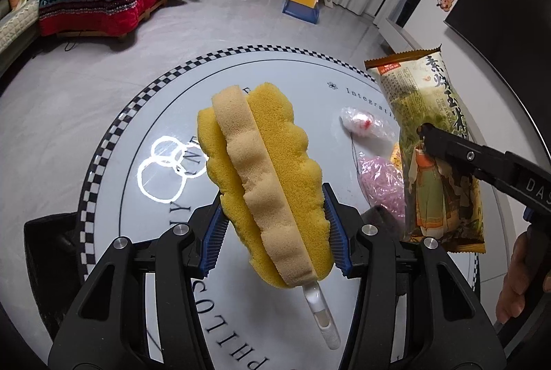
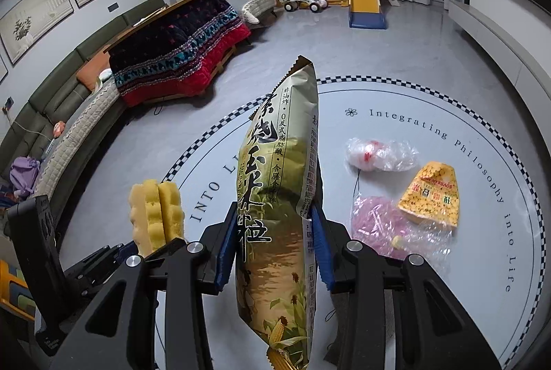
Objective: Collect trash
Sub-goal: 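Carry the sponge and snack bag over the black bin and open both tools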
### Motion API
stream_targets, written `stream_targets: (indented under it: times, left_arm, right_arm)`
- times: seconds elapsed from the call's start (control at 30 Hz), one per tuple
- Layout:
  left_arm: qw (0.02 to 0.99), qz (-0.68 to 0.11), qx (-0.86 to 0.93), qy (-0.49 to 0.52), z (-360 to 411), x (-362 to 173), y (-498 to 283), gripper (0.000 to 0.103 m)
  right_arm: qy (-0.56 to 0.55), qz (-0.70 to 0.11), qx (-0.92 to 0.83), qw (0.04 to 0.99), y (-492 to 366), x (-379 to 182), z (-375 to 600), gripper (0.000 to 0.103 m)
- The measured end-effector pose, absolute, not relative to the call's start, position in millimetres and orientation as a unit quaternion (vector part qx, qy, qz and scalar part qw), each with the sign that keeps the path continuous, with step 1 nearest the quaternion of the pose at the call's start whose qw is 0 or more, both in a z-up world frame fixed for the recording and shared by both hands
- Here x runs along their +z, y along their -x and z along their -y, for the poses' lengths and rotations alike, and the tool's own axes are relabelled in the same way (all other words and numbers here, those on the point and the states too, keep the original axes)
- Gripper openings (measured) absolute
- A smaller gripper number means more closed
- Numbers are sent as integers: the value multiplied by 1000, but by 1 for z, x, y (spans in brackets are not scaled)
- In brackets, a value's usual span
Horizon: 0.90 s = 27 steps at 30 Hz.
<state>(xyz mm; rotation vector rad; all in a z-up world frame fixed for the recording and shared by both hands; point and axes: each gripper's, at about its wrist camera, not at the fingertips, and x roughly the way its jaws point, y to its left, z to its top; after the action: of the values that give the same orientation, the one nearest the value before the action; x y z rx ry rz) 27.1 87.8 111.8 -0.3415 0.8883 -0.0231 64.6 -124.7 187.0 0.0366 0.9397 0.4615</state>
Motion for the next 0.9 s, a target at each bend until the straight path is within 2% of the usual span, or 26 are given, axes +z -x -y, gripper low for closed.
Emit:
stream_targets:
  times: [0.9]
  left_arm:
    - [900,-400,46,166,-165,98,161,52]
  right_arm:
    - [-31,-450,320,833,134,151,58,42]
